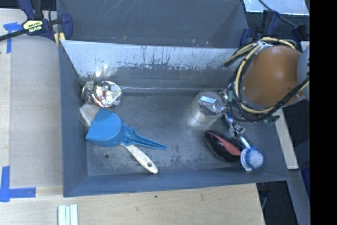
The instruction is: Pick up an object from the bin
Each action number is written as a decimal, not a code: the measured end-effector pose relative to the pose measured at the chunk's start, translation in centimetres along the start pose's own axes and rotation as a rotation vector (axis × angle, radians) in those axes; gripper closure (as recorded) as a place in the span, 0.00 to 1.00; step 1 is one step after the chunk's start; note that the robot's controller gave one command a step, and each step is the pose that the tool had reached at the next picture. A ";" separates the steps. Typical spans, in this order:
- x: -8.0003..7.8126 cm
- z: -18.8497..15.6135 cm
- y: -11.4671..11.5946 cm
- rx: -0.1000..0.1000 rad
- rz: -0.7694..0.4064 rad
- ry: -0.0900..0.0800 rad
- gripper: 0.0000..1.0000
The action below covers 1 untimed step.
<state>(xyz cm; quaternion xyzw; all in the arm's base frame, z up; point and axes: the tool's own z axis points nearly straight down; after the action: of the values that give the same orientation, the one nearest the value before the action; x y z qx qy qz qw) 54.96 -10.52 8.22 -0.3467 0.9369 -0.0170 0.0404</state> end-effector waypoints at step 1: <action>1.1 0.1 0.4 -0.003 -0.070 0.000 0.00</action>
Offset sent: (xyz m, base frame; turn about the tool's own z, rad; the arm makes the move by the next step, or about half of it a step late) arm 0.0009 -0.0123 -0.0122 -0.3286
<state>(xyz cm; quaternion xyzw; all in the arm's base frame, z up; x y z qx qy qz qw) 53.85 -10.95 8.01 -0.3796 0.9242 -0.0170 0.0392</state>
